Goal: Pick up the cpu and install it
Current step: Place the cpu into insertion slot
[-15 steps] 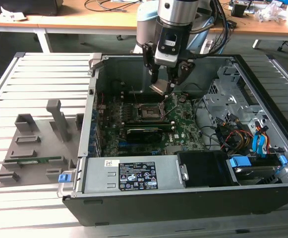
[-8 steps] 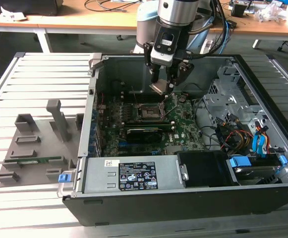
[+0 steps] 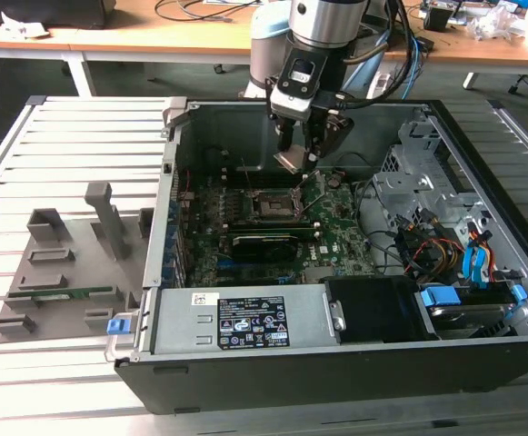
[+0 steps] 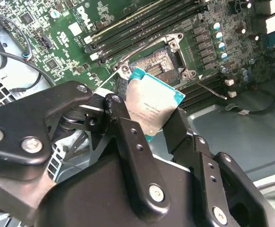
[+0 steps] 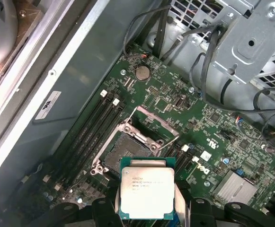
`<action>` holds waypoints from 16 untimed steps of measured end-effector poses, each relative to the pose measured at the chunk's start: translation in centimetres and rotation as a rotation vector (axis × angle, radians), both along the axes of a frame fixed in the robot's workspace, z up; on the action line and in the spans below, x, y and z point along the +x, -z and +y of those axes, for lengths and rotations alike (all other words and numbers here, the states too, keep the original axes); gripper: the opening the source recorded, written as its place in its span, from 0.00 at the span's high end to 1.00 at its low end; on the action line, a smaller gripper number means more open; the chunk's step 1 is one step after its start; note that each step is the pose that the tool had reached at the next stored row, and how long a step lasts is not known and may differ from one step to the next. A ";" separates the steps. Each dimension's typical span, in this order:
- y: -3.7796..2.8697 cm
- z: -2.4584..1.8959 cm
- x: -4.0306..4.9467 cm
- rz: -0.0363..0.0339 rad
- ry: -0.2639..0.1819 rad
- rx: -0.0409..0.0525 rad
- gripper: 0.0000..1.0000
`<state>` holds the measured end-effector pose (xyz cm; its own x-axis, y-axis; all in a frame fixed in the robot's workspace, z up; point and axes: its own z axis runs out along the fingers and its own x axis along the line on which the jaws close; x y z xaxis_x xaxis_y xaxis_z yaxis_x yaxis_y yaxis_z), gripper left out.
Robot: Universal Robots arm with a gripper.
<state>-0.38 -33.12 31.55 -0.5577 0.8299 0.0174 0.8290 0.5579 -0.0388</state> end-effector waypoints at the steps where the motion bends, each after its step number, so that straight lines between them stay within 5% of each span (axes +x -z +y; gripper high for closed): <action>1: 0.00 0.00 0.00 0.0000 0.009 0.0000 0.45; 16: 0.04 0.00 0.00 0.0000 0.153 0.0000 0.45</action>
<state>-0.38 -33.12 31.51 -0.4247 0.9052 0.0174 0.9043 0.4250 -0.0388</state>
